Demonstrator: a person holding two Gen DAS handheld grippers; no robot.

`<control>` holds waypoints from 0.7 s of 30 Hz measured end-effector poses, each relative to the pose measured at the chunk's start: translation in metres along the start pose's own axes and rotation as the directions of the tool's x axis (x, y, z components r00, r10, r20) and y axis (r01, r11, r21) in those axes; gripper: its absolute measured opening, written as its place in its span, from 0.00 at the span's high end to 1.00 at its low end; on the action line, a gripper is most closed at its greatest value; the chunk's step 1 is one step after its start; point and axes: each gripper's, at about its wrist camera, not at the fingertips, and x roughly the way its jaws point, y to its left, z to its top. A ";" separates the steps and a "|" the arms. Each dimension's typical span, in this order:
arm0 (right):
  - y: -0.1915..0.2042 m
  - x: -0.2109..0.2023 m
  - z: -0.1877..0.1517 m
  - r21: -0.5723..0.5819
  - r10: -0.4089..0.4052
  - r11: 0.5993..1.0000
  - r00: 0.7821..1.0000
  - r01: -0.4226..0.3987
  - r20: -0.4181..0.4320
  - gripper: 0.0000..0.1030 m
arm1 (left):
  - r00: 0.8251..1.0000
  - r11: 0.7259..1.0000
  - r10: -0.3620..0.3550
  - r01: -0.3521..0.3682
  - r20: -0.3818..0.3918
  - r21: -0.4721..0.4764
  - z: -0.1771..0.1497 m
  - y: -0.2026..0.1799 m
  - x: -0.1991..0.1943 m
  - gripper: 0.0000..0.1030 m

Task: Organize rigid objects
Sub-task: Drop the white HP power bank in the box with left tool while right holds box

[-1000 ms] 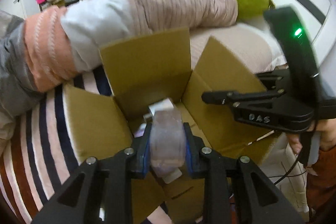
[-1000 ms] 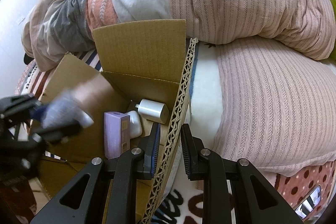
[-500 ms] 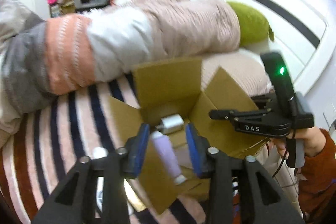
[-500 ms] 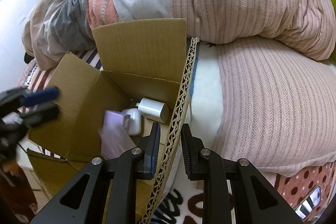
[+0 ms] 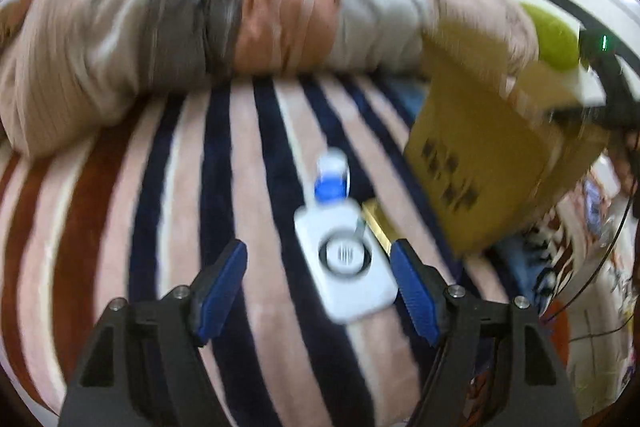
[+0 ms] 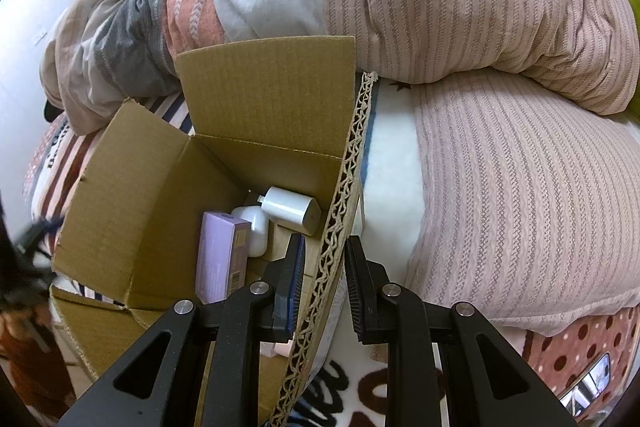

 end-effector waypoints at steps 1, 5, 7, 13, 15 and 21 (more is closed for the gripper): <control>0.000 0.000 0.000 -0.001 -0.001 1.000 1.000 0.001 0.000 0.84 | 1.000 1.000 -0.005 0.005 -0.014 0.005 -0.010 -0.002 0.008 0.31; 0.000 0.000 0.001 -0.001 0.000 1.000 1.000 0.000 -0.001 0.84 | 0.998 1.000 -0.009 0.011 -0.066 0.025 -0.030 -0.019 0.036 0.21; 0.000 0.000 0.001 -0.001 0.000 1.000 1.000 0.000 0.000 0.84 | 0.997 1.000 0.002 0.000 -0.075 0.027 -0.031 -0.026 0.046 0.21; -0.001 0.000 0.002 0.000 0.001 1.000 1.000 -0.001 -0.001 0.84 | 0.989 0.989 0.150 -0.150 -0.019 -0.019 -0.020 -0.030 0.067 0.21; -0.001 0.000 0.002 0.000 0.002 1.000 1.000 -0.002 -0.001 0.84 | 0.989 0.986 0.146 -0.146 -0.007 -0.078 -0.015 -0.023 0.071 0.24; -0.001 0.000 0.002 0.000 0.002 1.000 1.000 -0.002 -0.001 0.84 | 0.993 0.989 0.114 -0.114 -0.006 -0.093 -0.014 -0.017 0.070 0.43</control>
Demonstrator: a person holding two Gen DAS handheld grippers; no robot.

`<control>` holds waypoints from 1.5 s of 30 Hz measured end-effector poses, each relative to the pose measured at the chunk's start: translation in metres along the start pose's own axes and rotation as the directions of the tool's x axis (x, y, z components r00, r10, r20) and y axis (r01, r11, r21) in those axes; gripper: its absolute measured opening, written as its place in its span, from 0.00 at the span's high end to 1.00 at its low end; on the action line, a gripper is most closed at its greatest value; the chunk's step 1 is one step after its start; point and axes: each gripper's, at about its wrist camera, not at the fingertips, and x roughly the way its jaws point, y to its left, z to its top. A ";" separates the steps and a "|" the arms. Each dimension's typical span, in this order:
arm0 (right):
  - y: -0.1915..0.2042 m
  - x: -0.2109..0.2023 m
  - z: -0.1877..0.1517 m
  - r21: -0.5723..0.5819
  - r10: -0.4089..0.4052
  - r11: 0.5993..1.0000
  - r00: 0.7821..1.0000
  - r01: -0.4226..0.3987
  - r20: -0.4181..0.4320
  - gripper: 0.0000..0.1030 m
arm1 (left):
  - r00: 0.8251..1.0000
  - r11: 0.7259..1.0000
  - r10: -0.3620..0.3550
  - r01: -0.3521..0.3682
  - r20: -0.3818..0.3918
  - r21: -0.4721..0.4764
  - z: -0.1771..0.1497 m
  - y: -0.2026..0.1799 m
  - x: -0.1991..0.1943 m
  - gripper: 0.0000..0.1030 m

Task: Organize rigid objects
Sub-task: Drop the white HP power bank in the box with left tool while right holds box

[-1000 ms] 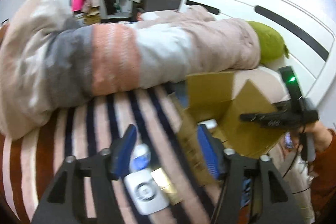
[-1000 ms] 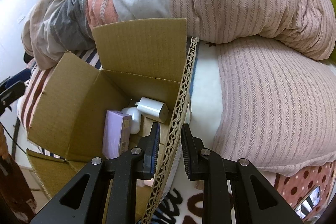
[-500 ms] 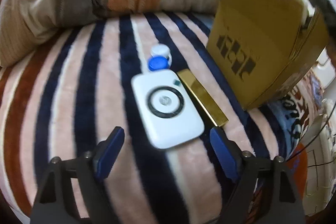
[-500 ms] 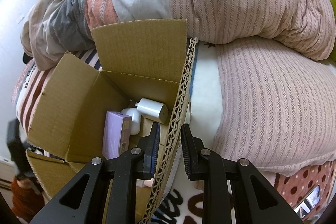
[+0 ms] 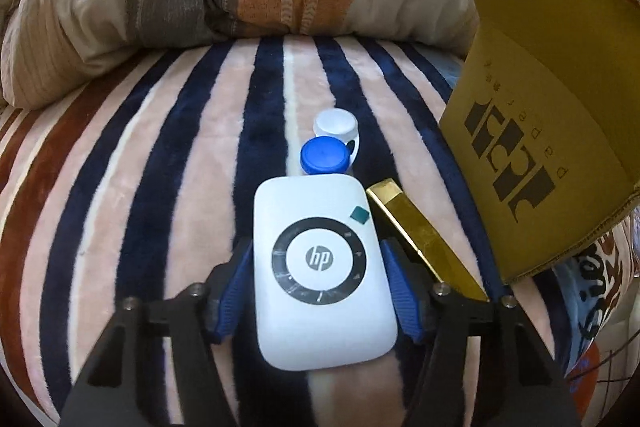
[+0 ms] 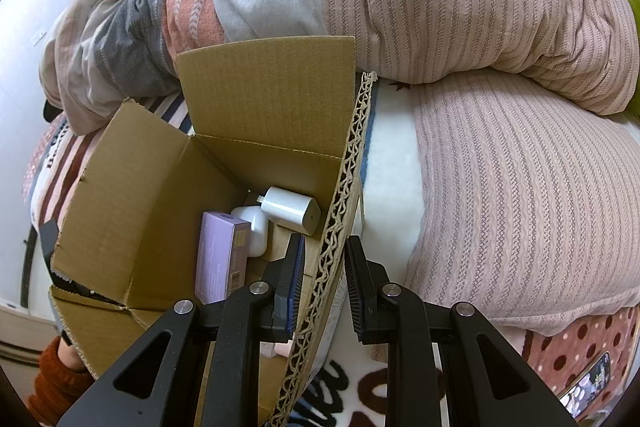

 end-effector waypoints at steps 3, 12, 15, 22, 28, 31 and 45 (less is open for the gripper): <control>0.000 0.000 0.000 0.000 0.000 1.000 1.000 0.000 -0.001 0.84 | 1.000 1.000 0.022 -0.022 0.018 0.012 0.001 0.009 -0.011 0.44; -0.001 0.000 0.000 -0.002 -0.001 1.000 1.000 0.001 0.000 0.83 | 0.985 0.994 0.086 -0.095 0.147 0.055 0.038 0.041 -0.079 0.45; -0.001 0.000 0.000 -0.002 -0.001 1.000 1.000 0.001 0.001 0.83 | 0.974 0.991 0.076 -0.096 0.213 0.088 0.065 0.036 -0.109 0.45; -0.003 0.000 -0.002 -0.001 0.005 1.000 1.000 -0.005 0.004 0.83 | 0.963 0.977 -0.089 0.035 0.254 0.209 0.123 -0.029 -0.151 0.44; -0.004 -0.001 -0.003 0.000 0.012 1.000 1.000 -0.012 0.007 0.83 | 0.965 0.935 -0.223 0.171 0.139 0.312 0.134 -0.102 -0.136 0.44; -0.004 -0.002 -0.003 -0.002 0.011 1.000 1.000 -0.011 0.007 0.83 | 0.975 0.920 -0.222 0.199 0.030 0.339 0.131 -0.130 -0.113 0.44; -0.001 -0.003 -0.004 -0.010 0.002 1.000 1.000 -0.002 0.003 0.83 | 0.962 0.916 -0.225 0.263 -0.156 0.303 0.125 -0.149 -0.074 0.46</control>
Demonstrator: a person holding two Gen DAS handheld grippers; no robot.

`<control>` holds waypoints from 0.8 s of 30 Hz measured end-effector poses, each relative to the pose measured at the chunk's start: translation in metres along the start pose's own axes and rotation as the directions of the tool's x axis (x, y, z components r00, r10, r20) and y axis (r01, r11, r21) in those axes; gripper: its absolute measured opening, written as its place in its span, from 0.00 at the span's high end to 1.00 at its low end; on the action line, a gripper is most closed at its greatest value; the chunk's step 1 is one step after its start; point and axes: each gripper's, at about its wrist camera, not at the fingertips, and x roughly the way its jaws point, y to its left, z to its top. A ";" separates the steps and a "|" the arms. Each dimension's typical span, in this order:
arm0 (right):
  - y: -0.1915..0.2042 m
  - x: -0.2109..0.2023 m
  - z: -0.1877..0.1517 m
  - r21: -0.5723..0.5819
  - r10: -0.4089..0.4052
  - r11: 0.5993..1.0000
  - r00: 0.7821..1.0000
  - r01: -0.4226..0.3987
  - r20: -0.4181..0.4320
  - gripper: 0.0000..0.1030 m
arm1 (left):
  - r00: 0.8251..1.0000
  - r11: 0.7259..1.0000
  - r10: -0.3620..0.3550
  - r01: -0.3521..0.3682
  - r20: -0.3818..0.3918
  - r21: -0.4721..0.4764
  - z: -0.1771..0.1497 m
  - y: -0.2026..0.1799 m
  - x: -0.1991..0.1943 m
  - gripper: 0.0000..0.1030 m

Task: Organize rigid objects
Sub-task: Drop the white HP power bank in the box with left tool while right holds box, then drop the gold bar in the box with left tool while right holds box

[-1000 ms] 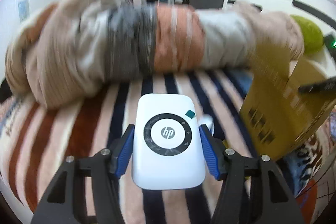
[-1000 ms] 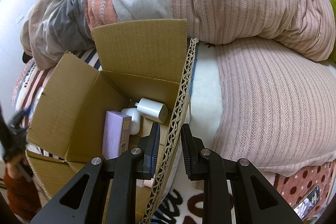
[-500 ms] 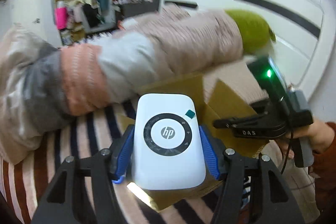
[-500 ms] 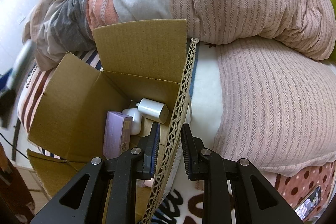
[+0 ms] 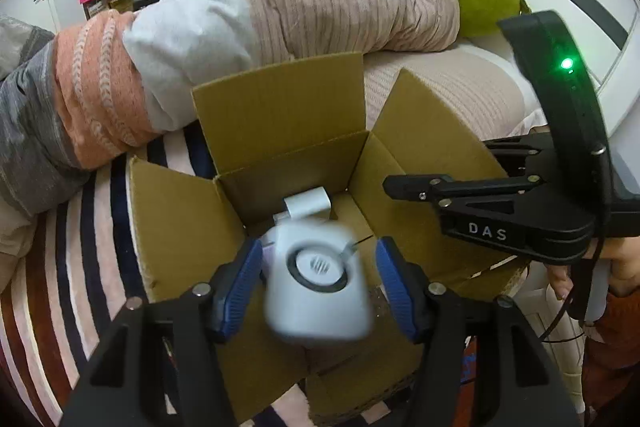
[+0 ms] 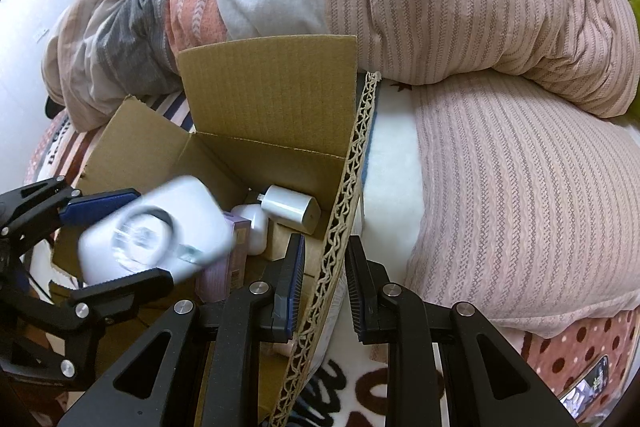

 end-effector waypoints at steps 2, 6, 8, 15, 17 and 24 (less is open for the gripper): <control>0.002 0.001 0.000 -0.006 -0.003 1.000 1.000 0.003 -0.005 0.83 | 1.000 1.000 -0.004 0.004 0.018 -0.008 0.001 0.002 -0.005 0.46; 0.005 0.003 0.000 -0.014 -0.016 1.000 1.000 0.016 -0.004 0.83 | 0.995 0.999 0.018 -0.014 0.100 -0.035 -0.004 0.017 -0.030 0.45; 0.006 0.004 0.001 -0.012 -0.020 1.000 1.000 0.020 -0.003 0.83 | 0.987 0.998 0.046 -0.037 0.157 -0.054 -0.011 0.026 -0.049 0.43; 0.004 0.003 0.000 -0.007 -0.009 1.000 1.000 0.009 -0.004 0.83 | 0.929 0.963 0.220 -0.159 0.298 -0.217 -0.076 0.077 -0.100 0.30; 0.004 0.004 0.000 -0.008 -0.009 1.000 1.000 0.009 -0.003 0.83 | 0.929 0.951 0.233 -0.155 0.289 -0.269 -0.099 0.091 -0.097 0.30; 0.003 0.003 -0.001 -0.002 -0.009 1.000 1.000 0.009 0.000 0.82 | 0.975 0.930 0.155 -0.090 0.159 -0.355 -0.154 0.101 -0.027 0.30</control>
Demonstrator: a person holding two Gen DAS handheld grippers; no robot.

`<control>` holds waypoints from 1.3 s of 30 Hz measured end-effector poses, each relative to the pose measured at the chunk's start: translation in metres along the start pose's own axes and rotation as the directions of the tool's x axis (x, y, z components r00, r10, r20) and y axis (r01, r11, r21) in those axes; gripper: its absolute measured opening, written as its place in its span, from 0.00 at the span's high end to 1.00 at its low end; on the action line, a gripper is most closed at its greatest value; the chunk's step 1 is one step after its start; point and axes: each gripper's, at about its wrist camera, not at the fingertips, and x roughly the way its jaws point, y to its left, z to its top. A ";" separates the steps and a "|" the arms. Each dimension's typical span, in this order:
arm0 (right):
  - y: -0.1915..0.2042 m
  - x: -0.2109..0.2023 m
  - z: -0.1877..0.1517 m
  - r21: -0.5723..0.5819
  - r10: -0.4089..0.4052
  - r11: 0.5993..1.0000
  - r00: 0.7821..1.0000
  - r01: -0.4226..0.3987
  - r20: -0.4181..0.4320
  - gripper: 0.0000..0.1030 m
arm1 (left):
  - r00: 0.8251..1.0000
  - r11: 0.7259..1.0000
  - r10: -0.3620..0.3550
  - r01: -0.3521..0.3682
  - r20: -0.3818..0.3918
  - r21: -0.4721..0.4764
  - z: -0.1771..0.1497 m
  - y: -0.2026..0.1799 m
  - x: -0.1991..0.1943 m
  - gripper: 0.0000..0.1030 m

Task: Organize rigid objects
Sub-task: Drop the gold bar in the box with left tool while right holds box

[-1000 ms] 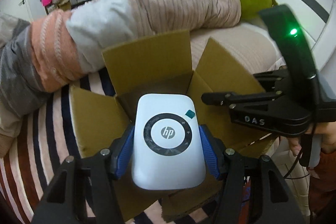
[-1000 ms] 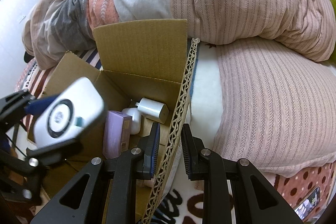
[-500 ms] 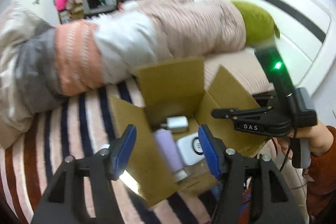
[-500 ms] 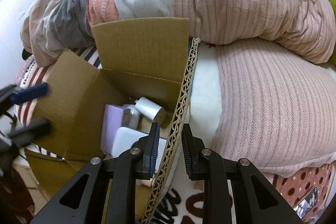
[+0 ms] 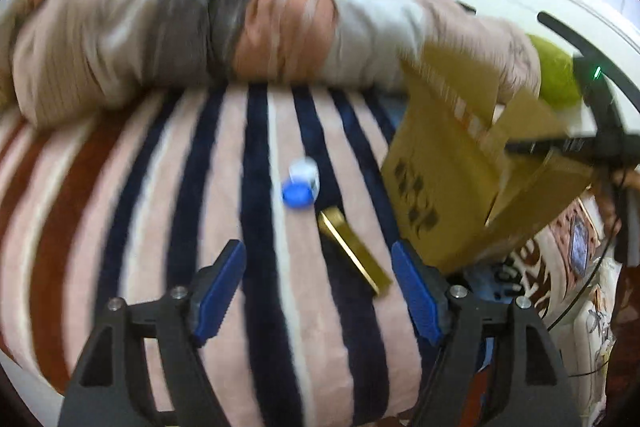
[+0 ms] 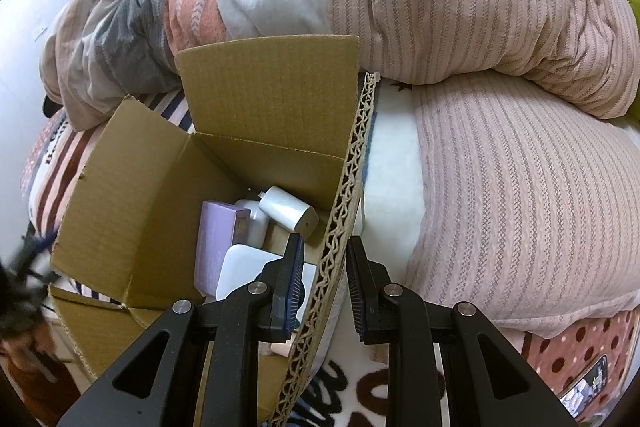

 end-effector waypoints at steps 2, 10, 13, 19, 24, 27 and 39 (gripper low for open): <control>0.000 0.000 0.000 0.001 0.001 1.000 1.000 -0.001 0.000 0.82 | 0.999 1.000 -0.017 0.017 -0.029 0.000 -0.013 -0.010 0.020 0.30; -0.001 0.000 0.000 0.003 0.003 1.000 1.000 -0.003 -0.001 0.82 | 0.999 0.999 0.021 -0.022 -0.036 -0.023 -0.017 -0.043 0.068 0.42; -0.001 0.000 0.001 0.003 0.003 1.000 1.000 -0.003 -0.001 0.82 | 0.996 0.998 0.062 -0.062 -0.058 0.000 -0.024 -0.043 0.079 0.59; -0.001 0.000 0.001 0.002 0.002 1.000 1.000 -0.002 -0.001 0.82 | 0.994 0.993 0.107 -0.106 -0.029 0.042 -0.027 -0.020 0.064 0.85; -0.002 0.000 0.001 0.004 0.001 1.000 1.000 -0.001 -0.001 0.82 | 0.995 0.994 0.084 -0.081 -0.047 0.071 -0.023 -0.009 0.069 0.83; -0.002 0.000 0.001 0.004 0.000 1.000 1.000 0.000 -0.001 0.82 | 0.996 0.993 0.085 -0.081 -0.040 0.090 -0.018 -0.014 0.078 0.74; -0.001 0.000 0.000 0.001 0.006 1.000 1.000 -0.006 0.001 0.82 | 0.975 0.985 0.131 -0.148 0.180 0.086 0.058 -0.002 0.004 0.85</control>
